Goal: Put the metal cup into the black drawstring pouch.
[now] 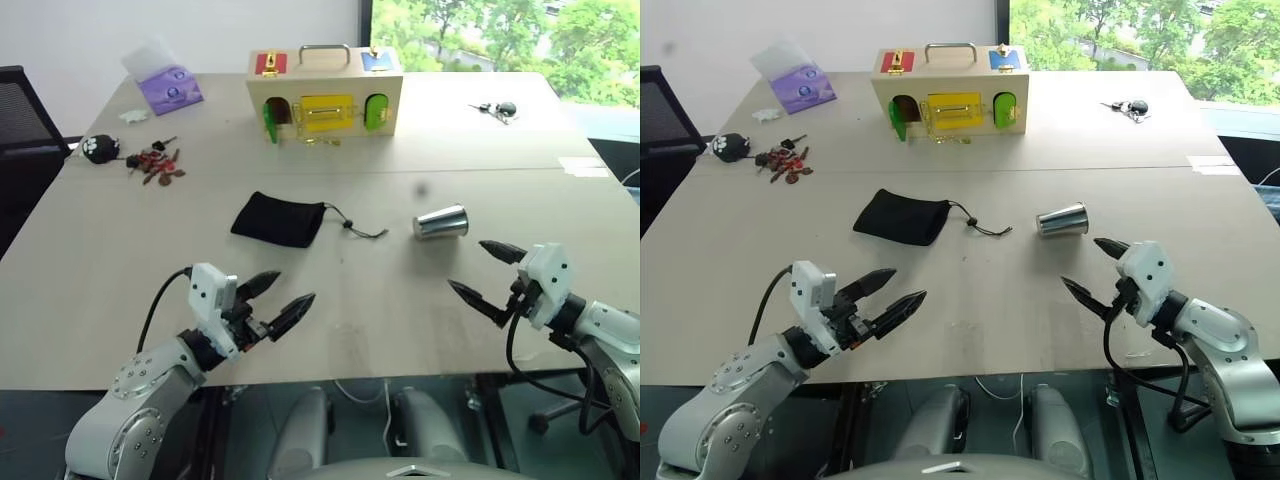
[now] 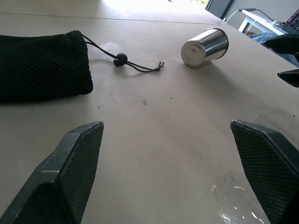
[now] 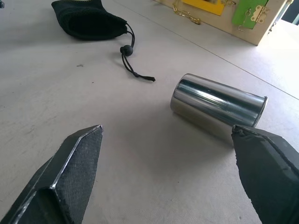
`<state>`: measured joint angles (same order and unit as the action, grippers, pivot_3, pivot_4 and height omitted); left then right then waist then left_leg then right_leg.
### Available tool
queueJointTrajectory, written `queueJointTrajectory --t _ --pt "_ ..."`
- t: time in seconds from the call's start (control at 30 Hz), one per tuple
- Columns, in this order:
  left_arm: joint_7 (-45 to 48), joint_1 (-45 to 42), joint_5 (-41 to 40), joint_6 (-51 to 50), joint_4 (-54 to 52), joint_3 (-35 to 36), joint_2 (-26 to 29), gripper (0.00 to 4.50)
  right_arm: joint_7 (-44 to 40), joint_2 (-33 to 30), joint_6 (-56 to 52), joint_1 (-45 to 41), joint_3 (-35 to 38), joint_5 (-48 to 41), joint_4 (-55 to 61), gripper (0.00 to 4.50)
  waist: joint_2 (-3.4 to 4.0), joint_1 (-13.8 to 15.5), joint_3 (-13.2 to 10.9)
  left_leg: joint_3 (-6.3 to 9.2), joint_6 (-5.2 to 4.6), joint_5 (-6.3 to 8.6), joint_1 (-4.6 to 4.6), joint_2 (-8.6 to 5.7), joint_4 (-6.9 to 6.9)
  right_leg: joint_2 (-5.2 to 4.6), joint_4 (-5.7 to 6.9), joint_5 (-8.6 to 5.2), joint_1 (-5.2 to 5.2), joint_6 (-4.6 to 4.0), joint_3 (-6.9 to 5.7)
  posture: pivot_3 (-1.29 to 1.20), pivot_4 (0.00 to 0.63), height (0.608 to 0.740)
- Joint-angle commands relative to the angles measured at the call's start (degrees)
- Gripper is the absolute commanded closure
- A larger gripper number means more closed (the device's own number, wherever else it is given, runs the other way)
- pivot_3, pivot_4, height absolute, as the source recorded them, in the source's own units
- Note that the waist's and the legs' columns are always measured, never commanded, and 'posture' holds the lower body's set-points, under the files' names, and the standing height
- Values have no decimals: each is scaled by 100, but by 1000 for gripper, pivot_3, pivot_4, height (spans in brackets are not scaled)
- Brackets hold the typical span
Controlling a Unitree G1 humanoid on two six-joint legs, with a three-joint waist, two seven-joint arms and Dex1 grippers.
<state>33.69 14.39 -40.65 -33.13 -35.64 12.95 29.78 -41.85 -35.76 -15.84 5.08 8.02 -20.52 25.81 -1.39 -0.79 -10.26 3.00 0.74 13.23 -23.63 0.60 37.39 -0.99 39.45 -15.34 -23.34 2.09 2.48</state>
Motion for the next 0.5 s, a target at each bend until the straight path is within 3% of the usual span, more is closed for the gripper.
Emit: queueJointTrajectory --t 0.03,0.5 --pt "5 -37 -13 155 -219 71 29 0 -21 -26 165 -87 134 -37 62 20 0 0 0 0 0 0 0 0 0 0 0 0 0 0 0 0 150 740" --pt "-426 -497 -348 -32 -198 142 -148 0 193 119 -263 -732 -10 -434 573 20 1 0 0 2 0 0 1 0 1 0 0 1 0 0 -1 0 150 740"
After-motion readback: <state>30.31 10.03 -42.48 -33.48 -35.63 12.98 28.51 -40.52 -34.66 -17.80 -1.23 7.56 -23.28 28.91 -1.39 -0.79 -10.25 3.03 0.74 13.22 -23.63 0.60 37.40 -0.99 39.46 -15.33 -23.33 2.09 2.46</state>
